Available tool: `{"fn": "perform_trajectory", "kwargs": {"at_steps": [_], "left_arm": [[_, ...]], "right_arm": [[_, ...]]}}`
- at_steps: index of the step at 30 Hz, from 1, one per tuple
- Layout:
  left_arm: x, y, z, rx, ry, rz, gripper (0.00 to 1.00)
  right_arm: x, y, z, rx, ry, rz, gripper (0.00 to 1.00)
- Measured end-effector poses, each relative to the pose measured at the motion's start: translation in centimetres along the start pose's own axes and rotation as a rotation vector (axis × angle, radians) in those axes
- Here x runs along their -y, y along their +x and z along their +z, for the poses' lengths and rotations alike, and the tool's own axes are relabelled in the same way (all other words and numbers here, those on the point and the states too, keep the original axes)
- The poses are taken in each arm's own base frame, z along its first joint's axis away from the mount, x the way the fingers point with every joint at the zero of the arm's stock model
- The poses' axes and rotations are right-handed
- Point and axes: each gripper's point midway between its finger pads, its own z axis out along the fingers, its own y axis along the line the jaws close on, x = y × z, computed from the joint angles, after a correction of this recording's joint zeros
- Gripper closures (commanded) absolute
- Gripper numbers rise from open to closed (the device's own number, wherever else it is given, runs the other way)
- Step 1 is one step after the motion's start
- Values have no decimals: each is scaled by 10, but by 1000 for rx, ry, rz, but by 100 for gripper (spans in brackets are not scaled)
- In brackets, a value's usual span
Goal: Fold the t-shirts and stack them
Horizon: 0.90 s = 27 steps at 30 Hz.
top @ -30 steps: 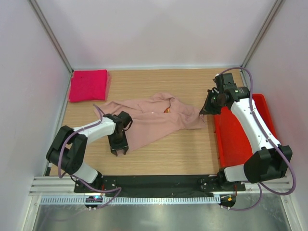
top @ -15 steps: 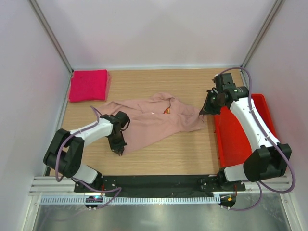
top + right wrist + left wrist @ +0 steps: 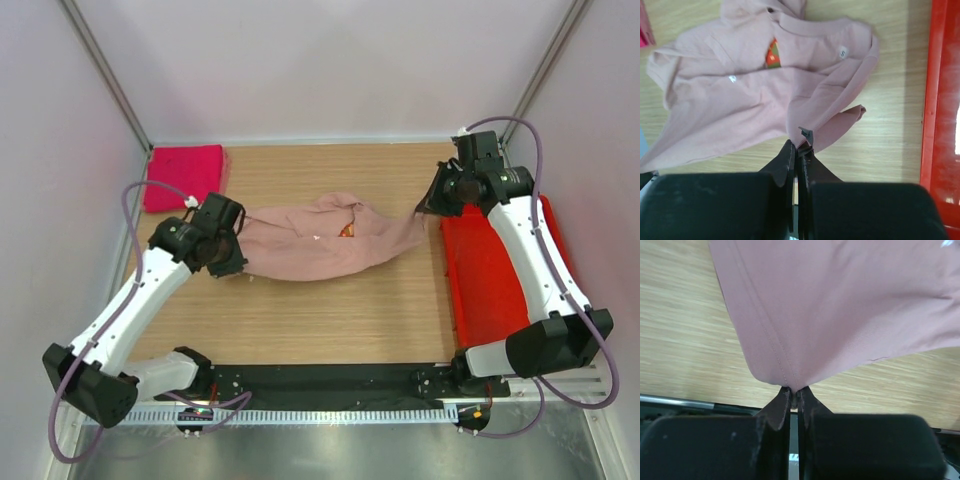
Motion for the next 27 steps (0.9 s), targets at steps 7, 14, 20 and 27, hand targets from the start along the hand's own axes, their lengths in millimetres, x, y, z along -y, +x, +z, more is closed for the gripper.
{"fn": "perform_trajectory", "kwargs": {"at_steps": [7, 14, 20, 27], "left_arm": [[13, -68, -84, 251, 65, 16, 100], [20, -134, -194, 562, 174, -1, 100], [12, -168, -281, 817, 260, -14, 100], [-15, -161, -371, 1082, 430, -22, 100]], "right_arm": [[-32, -49, -37, 182, -85, 27, 99], [-80, -120, -116, 473, -228, 21, 99], [-114, -166, -219, 799, -375, -11, 99], [-129, -155, -337, 1089, -550, -54, 99]]}}
